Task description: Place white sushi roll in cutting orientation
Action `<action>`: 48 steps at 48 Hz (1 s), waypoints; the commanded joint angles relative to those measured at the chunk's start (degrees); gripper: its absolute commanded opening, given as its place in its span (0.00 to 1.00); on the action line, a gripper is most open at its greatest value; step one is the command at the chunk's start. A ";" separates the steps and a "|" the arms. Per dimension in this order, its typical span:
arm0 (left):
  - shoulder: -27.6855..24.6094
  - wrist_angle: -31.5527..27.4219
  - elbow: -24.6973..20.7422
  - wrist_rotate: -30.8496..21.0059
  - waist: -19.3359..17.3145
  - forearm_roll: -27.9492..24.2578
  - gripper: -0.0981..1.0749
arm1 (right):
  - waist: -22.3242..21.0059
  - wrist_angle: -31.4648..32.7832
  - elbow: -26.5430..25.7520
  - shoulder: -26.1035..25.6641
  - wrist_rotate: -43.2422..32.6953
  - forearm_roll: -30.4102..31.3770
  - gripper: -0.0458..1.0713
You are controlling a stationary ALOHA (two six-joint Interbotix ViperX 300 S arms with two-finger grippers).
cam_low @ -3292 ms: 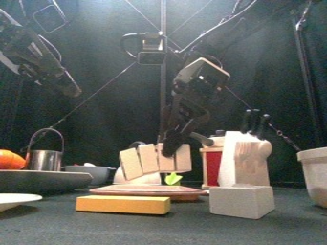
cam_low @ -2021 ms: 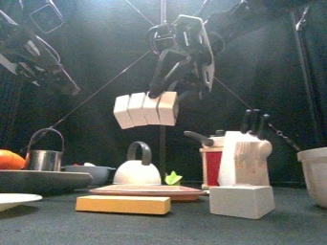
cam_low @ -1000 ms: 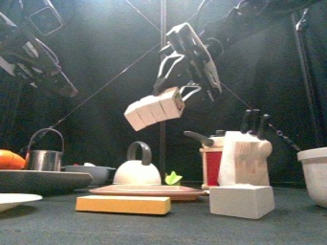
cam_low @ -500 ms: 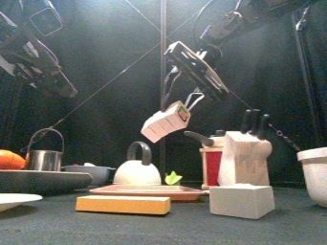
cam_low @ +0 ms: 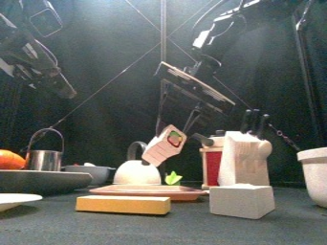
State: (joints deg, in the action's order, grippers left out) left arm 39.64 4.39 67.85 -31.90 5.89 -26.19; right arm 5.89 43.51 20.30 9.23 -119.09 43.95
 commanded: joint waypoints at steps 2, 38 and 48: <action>0.18 0.26 -0.62 0.09 -0.18 -0.18 0.88 | 1.49 4.13 -2.20 -0.09 -4.48 3.52 0.49; 0.18 0.18 -0.44 0.18 -0.18 0.00 0.88 | 1.67 3.43 -5.98 5.27 -12.30 4.48 0.74; 0.18 0.18 -0.44 0.18 -0.18 0.00 0.88 | 1.76 3.78 -6.24 5.63 -12.04 4.31 0.74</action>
State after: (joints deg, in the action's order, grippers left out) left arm 39.64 4.39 68.12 -31.82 5.89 -26.28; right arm 7.65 47.11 15.47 15.91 -131.40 48.08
